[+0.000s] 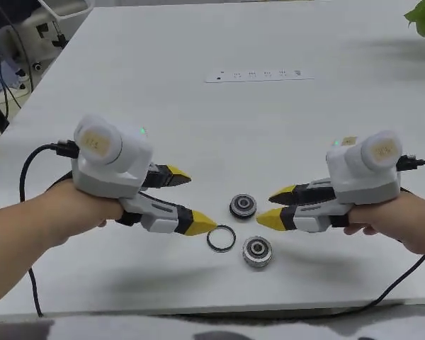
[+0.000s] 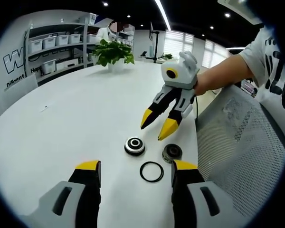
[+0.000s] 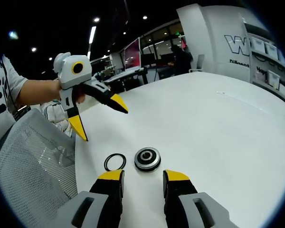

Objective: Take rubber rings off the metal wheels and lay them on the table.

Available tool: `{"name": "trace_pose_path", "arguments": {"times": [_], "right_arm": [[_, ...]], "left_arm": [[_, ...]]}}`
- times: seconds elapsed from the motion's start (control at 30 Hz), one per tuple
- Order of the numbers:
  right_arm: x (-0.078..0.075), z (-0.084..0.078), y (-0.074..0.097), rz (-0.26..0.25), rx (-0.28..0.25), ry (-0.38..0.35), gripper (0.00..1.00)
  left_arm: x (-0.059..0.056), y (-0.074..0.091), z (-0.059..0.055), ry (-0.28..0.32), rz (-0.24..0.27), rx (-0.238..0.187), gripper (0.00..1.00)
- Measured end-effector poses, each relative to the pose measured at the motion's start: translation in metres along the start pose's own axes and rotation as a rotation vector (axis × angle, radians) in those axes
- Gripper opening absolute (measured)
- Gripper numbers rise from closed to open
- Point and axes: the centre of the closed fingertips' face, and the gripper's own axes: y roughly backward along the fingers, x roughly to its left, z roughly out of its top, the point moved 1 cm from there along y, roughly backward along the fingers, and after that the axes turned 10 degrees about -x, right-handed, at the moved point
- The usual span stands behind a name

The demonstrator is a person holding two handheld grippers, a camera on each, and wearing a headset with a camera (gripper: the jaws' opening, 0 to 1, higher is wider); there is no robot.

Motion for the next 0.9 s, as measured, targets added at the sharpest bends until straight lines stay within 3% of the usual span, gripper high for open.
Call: {"name": "trace_pose_path", "arguments": {"times": [0.9], "right_arm": [[-0.002, -0.007, -0.002, 0.005, 0.010, 0.011, 0.32]], "left_arm": [[-0.001, -0.040, -0.003, -0.006, -0.059, 0.036, 0.48]]}}
